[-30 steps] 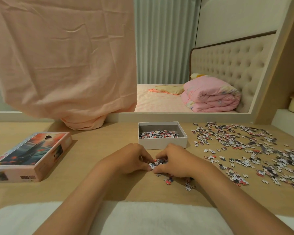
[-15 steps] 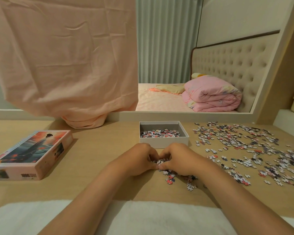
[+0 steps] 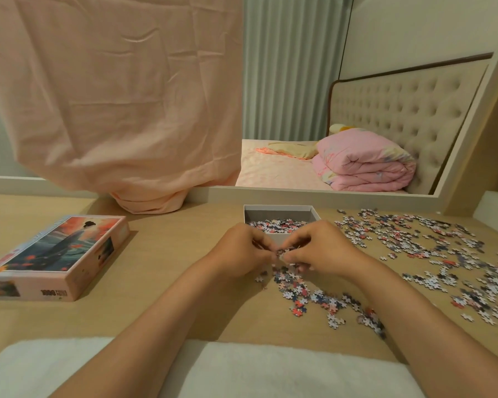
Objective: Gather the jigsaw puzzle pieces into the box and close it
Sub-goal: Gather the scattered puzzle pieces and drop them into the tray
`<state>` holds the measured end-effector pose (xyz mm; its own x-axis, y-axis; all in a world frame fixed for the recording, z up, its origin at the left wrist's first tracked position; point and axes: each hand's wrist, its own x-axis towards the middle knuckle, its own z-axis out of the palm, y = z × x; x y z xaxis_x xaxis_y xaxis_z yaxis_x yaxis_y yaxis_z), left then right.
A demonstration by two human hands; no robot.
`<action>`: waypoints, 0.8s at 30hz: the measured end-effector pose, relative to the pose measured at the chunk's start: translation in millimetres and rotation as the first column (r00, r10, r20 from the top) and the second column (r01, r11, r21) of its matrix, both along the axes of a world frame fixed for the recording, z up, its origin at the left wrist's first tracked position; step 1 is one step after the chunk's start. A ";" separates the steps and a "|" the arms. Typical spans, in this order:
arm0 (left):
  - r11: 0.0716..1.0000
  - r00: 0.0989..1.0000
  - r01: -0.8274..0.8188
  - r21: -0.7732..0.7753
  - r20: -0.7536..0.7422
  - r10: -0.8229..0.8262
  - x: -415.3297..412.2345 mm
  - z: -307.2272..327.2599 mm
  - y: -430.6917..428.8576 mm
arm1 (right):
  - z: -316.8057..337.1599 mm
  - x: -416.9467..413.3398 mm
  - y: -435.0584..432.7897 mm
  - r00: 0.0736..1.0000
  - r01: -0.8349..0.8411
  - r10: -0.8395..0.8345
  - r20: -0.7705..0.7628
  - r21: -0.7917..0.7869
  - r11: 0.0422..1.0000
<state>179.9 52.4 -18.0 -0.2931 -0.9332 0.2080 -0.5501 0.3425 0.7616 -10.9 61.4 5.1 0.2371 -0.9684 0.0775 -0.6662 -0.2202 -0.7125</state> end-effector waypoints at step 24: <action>0.940 0.947 0.074 -0.335 0.318 0.039 11.2 -13.6 -66.0 | 3.1 3.2 -61.3 0.964 -0.038 -0.019 -0.264 -0.207 0.978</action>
